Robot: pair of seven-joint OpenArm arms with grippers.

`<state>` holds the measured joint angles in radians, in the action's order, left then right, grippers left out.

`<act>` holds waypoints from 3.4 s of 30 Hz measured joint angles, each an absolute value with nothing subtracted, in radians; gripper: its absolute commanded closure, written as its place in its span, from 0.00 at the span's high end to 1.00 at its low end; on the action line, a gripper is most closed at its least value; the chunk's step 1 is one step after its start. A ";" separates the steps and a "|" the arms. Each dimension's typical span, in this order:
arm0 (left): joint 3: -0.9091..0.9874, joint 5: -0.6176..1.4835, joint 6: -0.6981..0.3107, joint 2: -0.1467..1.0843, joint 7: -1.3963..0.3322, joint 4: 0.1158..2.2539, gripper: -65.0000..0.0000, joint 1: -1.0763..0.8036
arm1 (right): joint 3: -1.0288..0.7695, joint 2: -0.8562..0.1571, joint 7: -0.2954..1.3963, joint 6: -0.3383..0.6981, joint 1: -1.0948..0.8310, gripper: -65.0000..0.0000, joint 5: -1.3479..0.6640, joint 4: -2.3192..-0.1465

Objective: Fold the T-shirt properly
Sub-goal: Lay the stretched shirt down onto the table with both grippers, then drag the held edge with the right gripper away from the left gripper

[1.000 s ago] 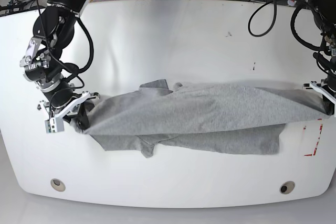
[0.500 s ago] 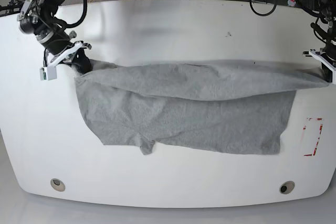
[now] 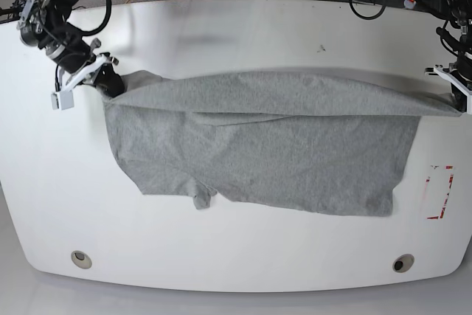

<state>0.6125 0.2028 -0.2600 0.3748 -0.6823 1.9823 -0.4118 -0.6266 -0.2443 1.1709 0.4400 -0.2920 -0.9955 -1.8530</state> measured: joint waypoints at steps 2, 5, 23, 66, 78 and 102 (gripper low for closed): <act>0.611 0.201 -0.260 0.375 -0.684 1.982 0.00 -0.400 | -0.622 -0.247 1.164 0.442 -0.240 0.00 -0.999 -1.793; 0.610 0.199 -0.261 0.377 -0.688 1.979 0.00 -0.367 | -0.607 -0.248 1.164 0.443 -0.160 0.00 -1.000 -1.689; 0.478 0.089 -0.262 0.407 -0.686 1.953 0.00 -0.180 | -0.379 -0.291 1.105 0.438 0.398 0.28 -0.920 -1.055; 0.450 0.086 -0.262 0.403 -0.687 1.884 0.00 -0.146 | -0.377 -0.150 1.081 0.314 0.030 0.55 -1.083 -1.280; 0.450 0.086 -0.262 0.403 -0.687 1.884 0.00 -0.150 | -0.379 -0.151 1.080 0.282 0.040 0.25 -1.053 -1.309; 0.435 0.089 -0.261 0.403 -0.688 1.886 0.00 -0.141 | -0.384 -0.113 1.077 0.272 -0.040 0.00 -1.001 -1.531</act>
